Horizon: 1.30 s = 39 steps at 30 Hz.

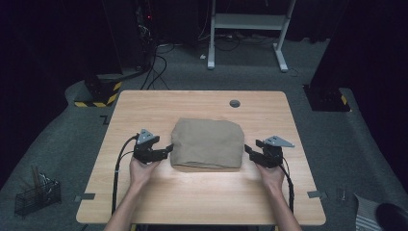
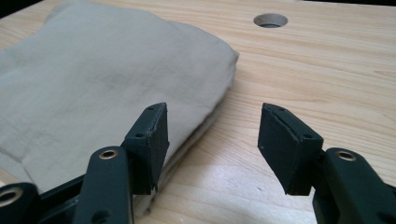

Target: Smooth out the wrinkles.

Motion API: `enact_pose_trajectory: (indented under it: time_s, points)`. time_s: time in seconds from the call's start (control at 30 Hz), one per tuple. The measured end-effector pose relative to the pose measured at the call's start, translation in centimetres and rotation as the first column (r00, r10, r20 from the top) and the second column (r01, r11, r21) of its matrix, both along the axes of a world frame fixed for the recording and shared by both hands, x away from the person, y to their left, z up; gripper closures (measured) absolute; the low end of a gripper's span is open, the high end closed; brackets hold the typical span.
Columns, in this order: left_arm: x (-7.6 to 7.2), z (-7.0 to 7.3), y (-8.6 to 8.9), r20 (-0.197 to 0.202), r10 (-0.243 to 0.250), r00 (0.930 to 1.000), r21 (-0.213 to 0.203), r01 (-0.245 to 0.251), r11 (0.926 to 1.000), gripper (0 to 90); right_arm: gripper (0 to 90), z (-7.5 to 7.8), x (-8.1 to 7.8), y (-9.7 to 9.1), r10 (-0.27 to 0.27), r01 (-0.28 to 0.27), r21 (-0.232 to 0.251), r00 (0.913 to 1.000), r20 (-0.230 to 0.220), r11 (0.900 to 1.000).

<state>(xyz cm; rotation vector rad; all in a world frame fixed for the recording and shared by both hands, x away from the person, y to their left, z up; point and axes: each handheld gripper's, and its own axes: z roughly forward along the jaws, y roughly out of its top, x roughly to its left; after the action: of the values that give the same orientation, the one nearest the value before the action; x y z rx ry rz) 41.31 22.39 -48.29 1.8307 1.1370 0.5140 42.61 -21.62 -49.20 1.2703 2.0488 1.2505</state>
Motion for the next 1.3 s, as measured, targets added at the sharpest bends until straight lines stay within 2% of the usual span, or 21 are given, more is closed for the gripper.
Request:
enact_pose_trajectory:
  time_s: [0.1,0.2,0.3,0.4,0.57,0.7,1.03,1.07,1.17,1.3]
  points:
    - [-0.3,0.0,0.5,-0.006,0.020,0.9998,-0.006,-0.020,0.9998,27.2,43.0,0.0,-0.2,-0.4,-0.011,0.011,-0.003,0.9999,-0.009,0.9999]
    - [-0.7,-0.1,0.7,0.002,0.024,0.9997,0.029,-0.024,0.9993,27.7,43.2,0.0,-0.3,-0.7,-0.018,0.018,-0.012,0.9998,-0.006,0.9998]
    - [-0.9,-0.3,1.2,-0.003,0.036,0.9993,0.028,-0.036,0.9990,27.7,43.4,0.0,-0.5,-1.1,-0.031,0.031,-0.016,0.9995,-0.008,0.9994]
    - [-1.0,-0.7,1.8,-0.015,0.055,0.9984,0.015,-0.054,0.9984,27.7,43.6,-0.2,-0.7,-1.6,-0.048,0.047,-0.020,0.9987,-0.016,0.9987]
    - [-1.3,-1.4,2.6,-0.033,0.076,0.9966,0.040,-0.074,0.9964,27.9,43.7,-0.6,-1.0,-2.3,-0.077,0.076,-0.044,0.9967,-0.026,0.9962]
    - [-1.4,-2.1,3.3,-0.055,0.096,0.9938,0.038,-0.094,0.9948,28.4,43.8,-1.0,-1.2,-2.9,-0.097,0.095,-0.053,0.9946,-0.037,0.9941]
    - [-1.4,-3.5,4.1,-0.091,0.143,0.9855,0.081,-0.136,0.9874,28.7,43.7,-1.8,-1.4,-3.6,-0.137,0.129,-0.115,0.9888,-0.060,0.9849]
    - [-1.4,-3.7,4.2,-0.098,0.148,0.9841,0.080,-0.141,0.9868,28.7,43.6,-2.1,-1.4,-3.8,-0.146,0.137,-0.138,0.9872,-0.063,0.9809]
    - [-1.3,-4.3,4.5,-0.129,0.160,0.9786,0.083,-0.150,0.9852,28.6,43.3,-2.3,-1.3,-4.0,-0.160,0.147,-0.146,0.9841,-0.077,0.9782]
    - [-1.2,-4.5,4.5,-0.125,0.168,0.9777,0.098,-0.157,0.9828,28.2,42.6,-2.9,-1.2,-4.0,-0.167,0.149,-0.173,0.9814,-0.094,0.9735]
